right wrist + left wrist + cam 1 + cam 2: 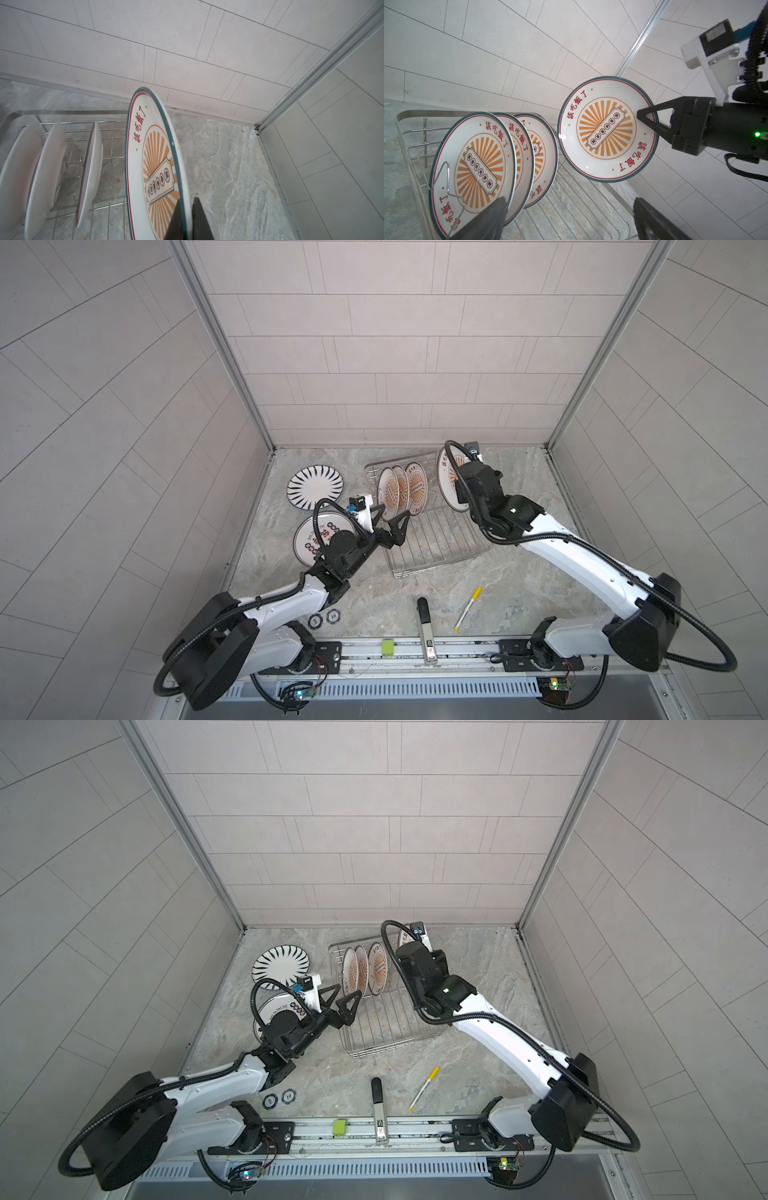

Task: Unload the plates from the dish rack
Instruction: 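Lift the sunburst plate out of the rack toward the left gripper with the right gripper, then grasp the sunburst plate rim with the left gripper while the right gripper holds it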

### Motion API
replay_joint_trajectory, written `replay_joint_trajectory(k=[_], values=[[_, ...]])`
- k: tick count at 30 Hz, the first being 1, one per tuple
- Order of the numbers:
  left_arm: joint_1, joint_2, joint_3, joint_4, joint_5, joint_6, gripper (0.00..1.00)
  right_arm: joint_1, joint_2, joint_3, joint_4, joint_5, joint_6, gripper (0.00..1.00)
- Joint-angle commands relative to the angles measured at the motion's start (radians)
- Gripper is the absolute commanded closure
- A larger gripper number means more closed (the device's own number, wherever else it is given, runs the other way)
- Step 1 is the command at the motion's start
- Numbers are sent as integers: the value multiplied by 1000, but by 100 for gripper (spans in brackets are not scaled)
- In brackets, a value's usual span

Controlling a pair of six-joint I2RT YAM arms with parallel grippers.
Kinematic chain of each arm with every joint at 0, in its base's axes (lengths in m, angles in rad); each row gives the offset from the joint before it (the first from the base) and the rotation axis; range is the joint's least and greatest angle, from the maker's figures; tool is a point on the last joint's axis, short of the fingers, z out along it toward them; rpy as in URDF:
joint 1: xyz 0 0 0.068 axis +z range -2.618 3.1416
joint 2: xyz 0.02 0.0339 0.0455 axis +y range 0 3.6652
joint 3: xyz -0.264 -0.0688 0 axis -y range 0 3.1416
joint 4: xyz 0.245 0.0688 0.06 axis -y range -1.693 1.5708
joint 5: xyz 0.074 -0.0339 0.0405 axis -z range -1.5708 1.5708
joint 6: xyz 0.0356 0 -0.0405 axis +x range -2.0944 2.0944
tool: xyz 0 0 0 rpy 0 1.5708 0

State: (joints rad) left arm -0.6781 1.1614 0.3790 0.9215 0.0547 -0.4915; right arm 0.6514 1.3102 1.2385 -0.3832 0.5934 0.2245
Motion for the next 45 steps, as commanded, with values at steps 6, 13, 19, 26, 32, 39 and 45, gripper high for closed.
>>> replay_joint_trajectory(k=[6, 13, 19, 26, 32, 39, 45], values=[[58, -173, -13, -151, 104, 32, 0, -39, -216, -136, 141, -326, 4, 100], [57, -184, -45, -120, 186, 22, 0, -74, -309, -252, 256, -664, 15, 100], [61, -178, -67, -124, 167, 12, 0, -82, -336, -315, 359, -878, 12, 100], [159, -212, -137, -114, 157, -78, 1, -101, -309, -325, 418, -1009, 63, 100], [191, -184, -162, 40, 288, -148, 16, -119, -226, -290, 430, -1082, 119, 100], [192, -162, -154, 56, 294, -206, 48, -122, -183, -286, 464, -1128, 127, 100], [191, -115, -160, 152, 316, -296, 69, -123, -159, -293, 475, -1123, 131, 100]])
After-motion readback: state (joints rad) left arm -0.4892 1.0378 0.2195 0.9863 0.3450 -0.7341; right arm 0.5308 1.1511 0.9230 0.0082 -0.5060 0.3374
